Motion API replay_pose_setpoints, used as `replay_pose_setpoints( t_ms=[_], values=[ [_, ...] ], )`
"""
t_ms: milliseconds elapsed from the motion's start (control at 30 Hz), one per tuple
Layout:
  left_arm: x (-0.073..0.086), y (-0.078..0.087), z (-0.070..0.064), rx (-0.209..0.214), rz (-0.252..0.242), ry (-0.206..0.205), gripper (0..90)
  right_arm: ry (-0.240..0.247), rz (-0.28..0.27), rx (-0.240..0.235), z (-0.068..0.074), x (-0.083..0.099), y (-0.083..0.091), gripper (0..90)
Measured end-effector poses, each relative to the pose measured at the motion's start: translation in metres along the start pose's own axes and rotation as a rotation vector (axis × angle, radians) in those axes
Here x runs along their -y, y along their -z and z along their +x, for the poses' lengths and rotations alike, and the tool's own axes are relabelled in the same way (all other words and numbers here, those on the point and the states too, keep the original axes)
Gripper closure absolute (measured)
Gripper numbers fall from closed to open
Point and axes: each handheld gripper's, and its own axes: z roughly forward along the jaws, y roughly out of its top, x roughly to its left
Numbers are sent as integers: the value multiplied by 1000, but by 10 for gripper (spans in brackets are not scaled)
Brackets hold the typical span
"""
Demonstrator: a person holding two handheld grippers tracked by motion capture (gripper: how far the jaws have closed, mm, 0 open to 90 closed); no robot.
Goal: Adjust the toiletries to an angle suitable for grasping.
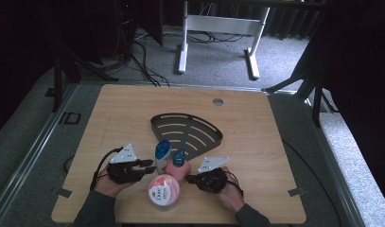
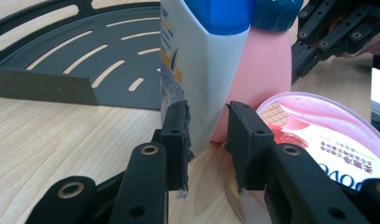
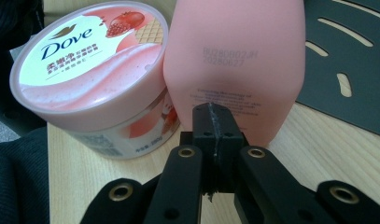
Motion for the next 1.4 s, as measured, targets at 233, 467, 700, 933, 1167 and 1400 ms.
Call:
replay_pose_setpoints(
  t_ms=[233, 467, 700, 933, 1167, 1400],
  values=[
    [1, -1, 2, -18, 4, 7, 674, 8, -7, -4, -1, -8, -9, 900],
    [2, 0, 6, -51, 17, 16, 673, 21, -9, -13, 0, -15, -19, 900],
    [5, 1, 10, -68, 11, 30, 674, 33, -8, -27, 2, -22, -28, 900],
    [6, 2, 10, -75, 12, 31, 674, 44, -7, -33, 2, -30, -37, 900],
    [8, 4, 13, -96, 9, 42, 673, 29, -11, -8, -1, -21, -26, 900],
    [8, -1, 19, -122, 21, 57, 637, 5, -13, 65, -11, -19, -18, 900]
  ],
)
